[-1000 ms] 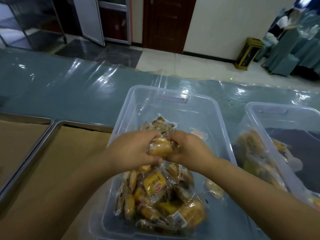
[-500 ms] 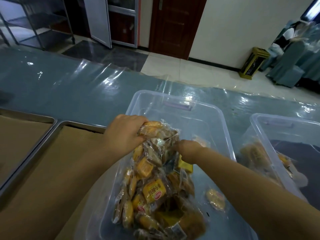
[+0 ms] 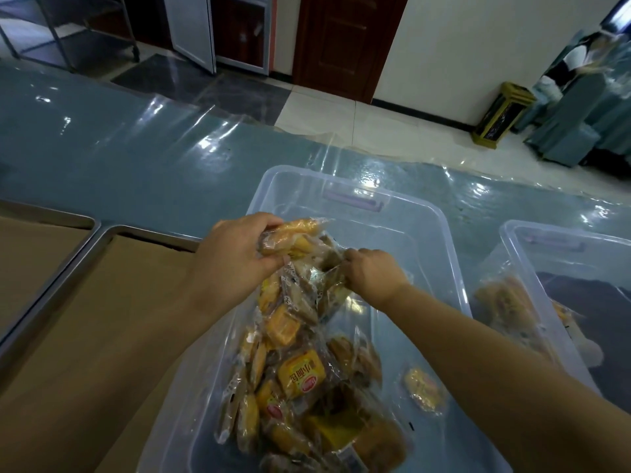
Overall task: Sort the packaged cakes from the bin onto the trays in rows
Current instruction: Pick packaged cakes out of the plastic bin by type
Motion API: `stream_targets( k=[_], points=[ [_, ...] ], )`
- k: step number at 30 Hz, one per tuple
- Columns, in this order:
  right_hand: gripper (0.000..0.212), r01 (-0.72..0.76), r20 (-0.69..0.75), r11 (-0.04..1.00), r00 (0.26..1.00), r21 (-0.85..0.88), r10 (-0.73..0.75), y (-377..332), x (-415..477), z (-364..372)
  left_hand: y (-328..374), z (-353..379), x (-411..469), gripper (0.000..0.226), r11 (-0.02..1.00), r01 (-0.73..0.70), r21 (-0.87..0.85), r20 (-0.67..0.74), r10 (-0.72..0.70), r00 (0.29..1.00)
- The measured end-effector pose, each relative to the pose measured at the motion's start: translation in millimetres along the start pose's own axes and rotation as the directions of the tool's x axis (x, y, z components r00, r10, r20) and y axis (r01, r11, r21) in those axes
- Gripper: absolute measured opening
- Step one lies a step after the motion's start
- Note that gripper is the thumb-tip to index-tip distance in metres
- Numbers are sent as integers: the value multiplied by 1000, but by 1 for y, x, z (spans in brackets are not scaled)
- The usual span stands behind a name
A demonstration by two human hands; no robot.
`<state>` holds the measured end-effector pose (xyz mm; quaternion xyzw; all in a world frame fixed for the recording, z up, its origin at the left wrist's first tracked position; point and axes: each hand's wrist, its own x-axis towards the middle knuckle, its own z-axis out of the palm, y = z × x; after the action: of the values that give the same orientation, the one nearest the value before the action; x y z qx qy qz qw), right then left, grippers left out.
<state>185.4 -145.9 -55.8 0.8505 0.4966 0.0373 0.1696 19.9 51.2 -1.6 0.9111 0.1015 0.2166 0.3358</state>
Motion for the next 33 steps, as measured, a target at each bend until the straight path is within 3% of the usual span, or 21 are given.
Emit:
stream_targets(
  k=[2,6,8,16,21,24,28,33],
  points=[
    [13,72,-54,997,996,25,-71,0,0,-2,-1,0,-1,39,1000,31,-2,-35,-31,999],
    [55,-11,135,996,991,85,-1,-3,2,6,4,-2,-4,39,998,4,57,-76,1,997],
    [65,-41,181,992,983,119,19,-7,5,13,6,-4,-5,39,997,4,78,-92,3,996],
    [37,39,60,999,997,-16,-38,-1,3,20,6,-5,-5,40,997,5,83,-85,2,996],
    [27,162,-15,987,987,25,-161,-1,9,10,6,-5,-4,40,997,13,77,-92,-6,996],
    [41,100,-16,989,995,108,-98,0,12,12,6,-4,-5,40,997,22,74,-96,-15,995],
    [73,4,173,987,984,162,-32,-1,9,20,5,-4,-4,42,997,39,73,-95,-32,995],
    [66,50,91,998,994,43,-54,-5,12,20,4,-2,-3,43,997,37,64,-93,-31,995]
  ],
)
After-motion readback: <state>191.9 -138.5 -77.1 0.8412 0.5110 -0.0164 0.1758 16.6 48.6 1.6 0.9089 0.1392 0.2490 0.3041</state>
